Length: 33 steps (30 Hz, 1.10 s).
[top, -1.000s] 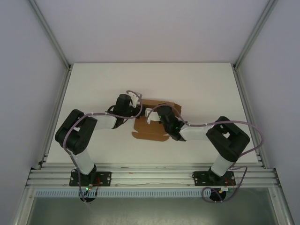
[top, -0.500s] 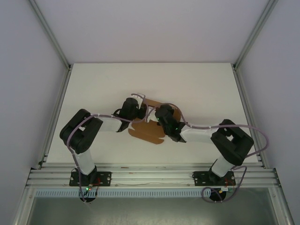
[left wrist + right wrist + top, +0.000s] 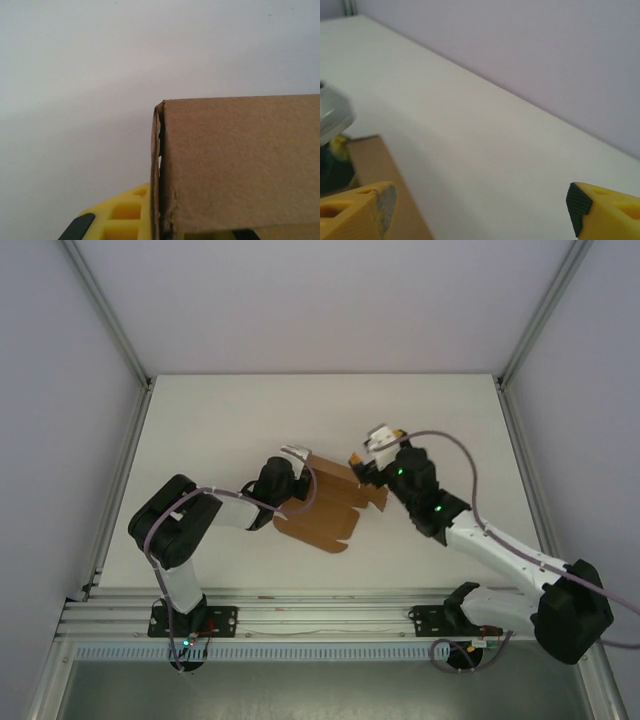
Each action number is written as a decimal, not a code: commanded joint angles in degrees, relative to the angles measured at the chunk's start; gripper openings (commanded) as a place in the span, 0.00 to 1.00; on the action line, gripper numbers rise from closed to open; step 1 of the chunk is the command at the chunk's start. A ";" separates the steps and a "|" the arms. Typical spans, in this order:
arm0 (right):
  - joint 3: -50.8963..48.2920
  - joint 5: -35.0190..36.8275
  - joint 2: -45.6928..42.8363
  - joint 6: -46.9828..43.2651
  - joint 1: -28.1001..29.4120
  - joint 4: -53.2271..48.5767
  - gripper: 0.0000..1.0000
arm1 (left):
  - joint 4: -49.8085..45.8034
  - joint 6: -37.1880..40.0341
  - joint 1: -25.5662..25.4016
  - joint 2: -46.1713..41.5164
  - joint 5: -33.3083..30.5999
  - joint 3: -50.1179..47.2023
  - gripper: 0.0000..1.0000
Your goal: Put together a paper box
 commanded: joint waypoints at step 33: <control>33.05 -36.04 46.43 -2.73 -4.70 -34.96 0.51 | 4.38 -4.32 -1.36 1.41 -0.72 -1.51 0.14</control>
